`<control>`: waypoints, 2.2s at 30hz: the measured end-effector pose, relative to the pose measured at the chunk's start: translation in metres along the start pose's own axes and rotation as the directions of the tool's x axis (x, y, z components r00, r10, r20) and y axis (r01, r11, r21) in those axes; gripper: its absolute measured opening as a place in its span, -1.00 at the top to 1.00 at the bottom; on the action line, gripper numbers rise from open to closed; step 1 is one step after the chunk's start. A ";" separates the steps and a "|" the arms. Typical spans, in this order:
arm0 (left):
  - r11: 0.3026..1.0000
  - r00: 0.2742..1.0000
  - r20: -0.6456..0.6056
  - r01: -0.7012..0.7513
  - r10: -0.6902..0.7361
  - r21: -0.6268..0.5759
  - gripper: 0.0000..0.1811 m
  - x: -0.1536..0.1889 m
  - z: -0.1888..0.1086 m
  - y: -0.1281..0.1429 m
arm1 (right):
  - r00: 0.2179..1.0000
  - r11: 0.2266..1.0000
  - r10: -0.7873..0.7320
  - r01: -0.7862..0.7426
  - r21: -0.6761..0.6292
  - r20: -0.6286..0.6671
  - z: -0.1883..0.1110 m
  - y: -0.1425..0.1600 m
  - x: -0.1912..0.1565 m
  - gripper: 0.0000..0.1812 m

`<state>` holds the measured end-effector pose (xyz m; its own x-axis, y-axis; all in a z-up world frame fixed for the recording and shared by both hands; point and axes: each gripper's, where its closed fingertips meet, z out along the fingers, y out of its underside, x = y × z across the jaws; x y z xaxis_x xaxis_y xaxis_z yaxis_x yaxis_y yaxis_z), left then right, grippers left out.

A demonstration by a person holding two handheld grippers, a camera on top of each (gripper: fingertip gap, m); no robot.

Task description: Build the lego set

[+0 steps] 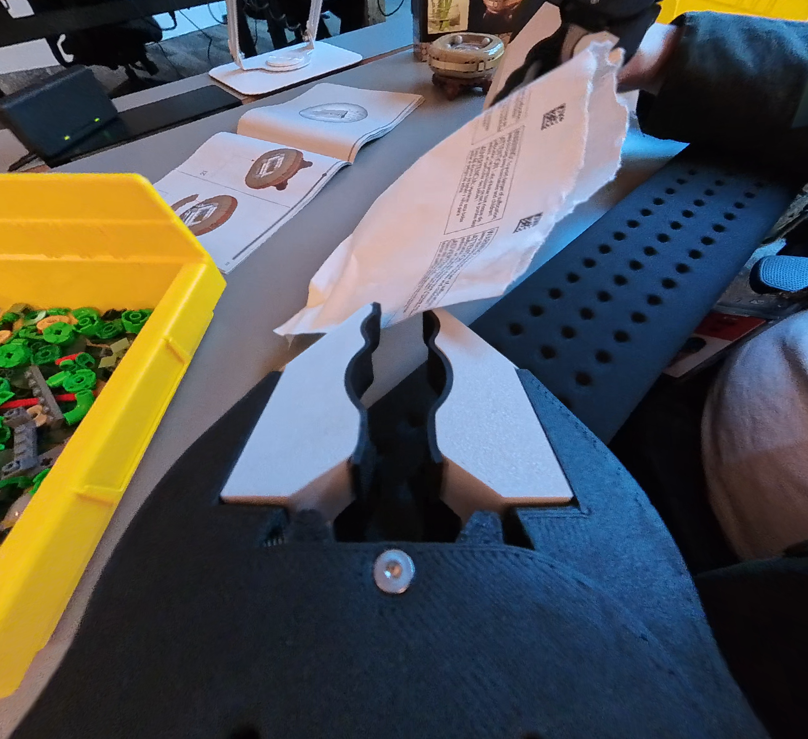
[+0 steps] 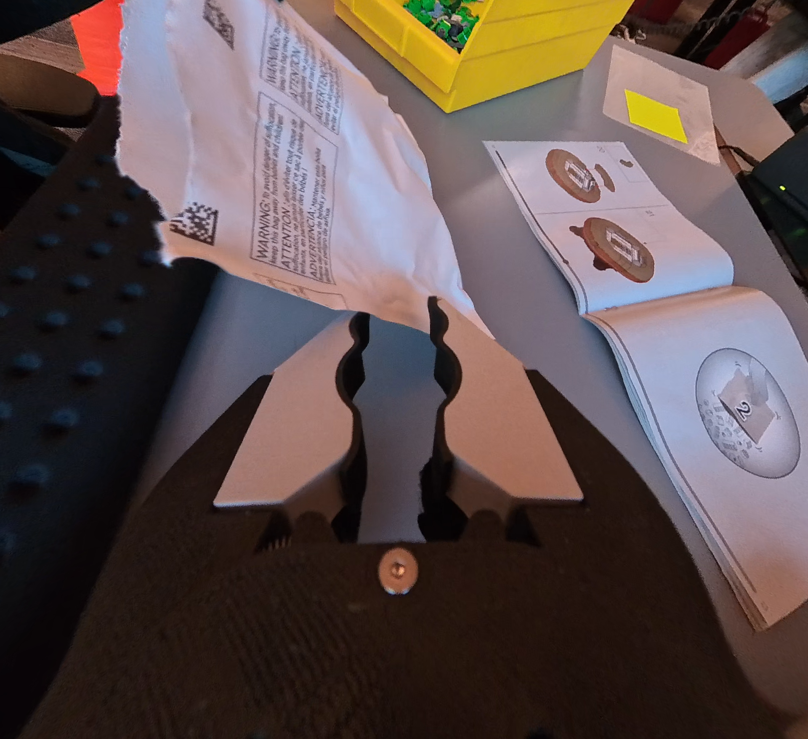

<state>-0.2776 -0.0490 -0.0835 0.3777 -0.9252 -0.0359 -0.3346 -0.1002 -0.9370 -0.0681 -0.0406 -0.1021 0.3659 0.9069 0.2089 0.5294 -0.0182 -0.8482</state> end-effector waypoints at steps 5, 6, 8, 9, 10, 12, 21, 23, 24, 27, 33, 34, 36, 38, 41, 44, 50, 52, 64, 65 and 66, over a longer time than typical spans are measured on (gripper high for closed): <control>0.999 0.998 0.020 0.053 -0.053 0.001 0.77 -0.008 -0.018 0.003 | 1.000 1.000 0.012 -0.012 -0.022 0.006 0.000 0.007 0.001 0.71; 0.998 0.998 0.025 0.055 -0.055 0.002 0.77 -0.009 -0.023 0.005 | 1.000 1.000 0.015 -0.015 -0.021 0.011 0.001 0.007 0.000 0.71; 0.998 0.998 0.019 0.065 -0.065 0.000 0.77 -0.009 -0.030 0.009 | 1.000 0.999 0.017 -0.016 -0.028 0.019 0.002 0.009 -0.001 0.71; 0.998 0.998 0.017 0.068 -0.068 0.004 0.77 -0.008 -0.031 0.010 | 1.000 0.999 0.014 -0.013 -0.031 0.025 0.003 0.010 -0.002 0.71; 0.998 0.998 0.013 0.067 -0.068 0.006 0.77 -0.007 -0.032 0.011 | 0.999 0.999 0.009 -0.008 -0.031 0.035 0.004 0.010 -0.004 0.71; 0.998 0.998 0.008 0.062 -0.062 0.012 0.77 -0.006 -0.030 0.012 | 0.999 1.000 -0.002 0.003 -0.022 0.047 0.006 0.008 -0.009 0.65; 0.998 0.998 -0.028 0.064 -0.064 0.011 0.77 -0.002 -0.011 0.015 | 0.994 0.995 -0.097 0.097 -0.009 0.056 0.017 -0.003 -0.024 0.79; 0.997 0.997 -0.034 0.075 -0.074 0.018 0.78 -0.002 -0.009 0.015 | 0.995 0.996 -0.090 0.090 0.013 0.047 0.014 -0.007 -0.022 0.84; 0.996 0.996 -0.038 0.081 -0.080 0.023 0.78 -0.002 -0.008 0.014 | 0.995 0.996 -0.080 0.079 0.028 0.051 0.012 -0.010 -0.022 0.85; 0.995 0.995 -0.052 0.092 -0.090 0.041 0.78 -0.001 -0.007 0.010 | 0.996 0.996 -0.040 0.033 0.087 0.074 0.006 -0.022 -0.023 0.89; 0.997 0.995 -0.078 0.065 -0.061 0.047 0.78 0.007 0.001 0.001 | 0.995 0.993 -0.024 0.012 0.120 0.098 0.006 -0.032 -0.029 0.93; 0.997 0.995 -0.082 0.060 -0.056 0.047 0.78 0.008 0.003 0.000 | 0.995 0.992 -0.021 0.009 0.123 0.102 0.007 -0.032 -0.030 0.93; 0.998 0.996 -0.082 0.049 -0.045 0.049 0.78 0.009 0.005 -0.004 | 0.993 0.991 -0.004 -0.011 0.131 0.116 0.008 -0.035 -0.032 0.94; 0.998 0.997 -0.067 0.047 -0.044 0.048 0.78 0.007 0.005 -0.005 | 0.993 0.990 0.015 -0.032 0.136 0.121 0.009 -0.037 -0.032 0.94; 0.995 0.996 -0.045 0.081 -0.078 0.065 0.76 -0.001 0.003 -0.007 | 0.991 0.985 0.052 -0.071 0.159 0.121 0.006 -0.040 -0.028 0.95; 0.989 0.992 -0.038 0.121 -0.118 0.081 0.69 -0.005 -0.001 -0.009 | 0.985 0.975 0.105 -0.129 0.182 0.137 0.002 -0.044 -0.025 0.96; 0.993 0.995 0.018 0.100 -0.102 0.067 0.56 -0.015 -0.022 -0.009 | 0.980 0.970 0.132 -0.159 0.183 0.147 -0.001 -0.041 -0.021 1.00; 0.992 0.994 0.049 0.097 -0.100 0.075 0.55 -0.022 -0.037 -0.011 | 0.980 0.970 0.138 -0.164 0.181 0.146 -0.001 -0.040 -0.020 1.00; 0.951 0.863 0.401 0.270 -0.308 0.148 0.51 -0.132 -0.139 0.001 | 0.989 0.978 0.110 -0.125 0.167 0.098 0.002 -0.035 -0.014 1.00; 0.939 0.856 0.390 0.291 -0.340 0.181 0.50 -0.136 -0.142 -0.002 | 0.991 0.980 0.101 -0.115 0.164 0.089 0.002 -0.035 -0.014 1.00; 0.928 0.849 0.379 0.309 -0.368 0.209 0.50 -0.141 -0.144 -0.004 | 0.992 0.981 0.093 -0.105 0.161 0.082 0.002 -0.034 -0.014 1.00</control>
<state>-0.4532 0.0290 -0.0245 0.7708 -0.6102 0.1831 -0.0131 -0.3025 -0.9530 -0.0928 -0.0514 -0.0768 0.3499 0.9326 0.0885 0.3581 -0.0459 -0.9326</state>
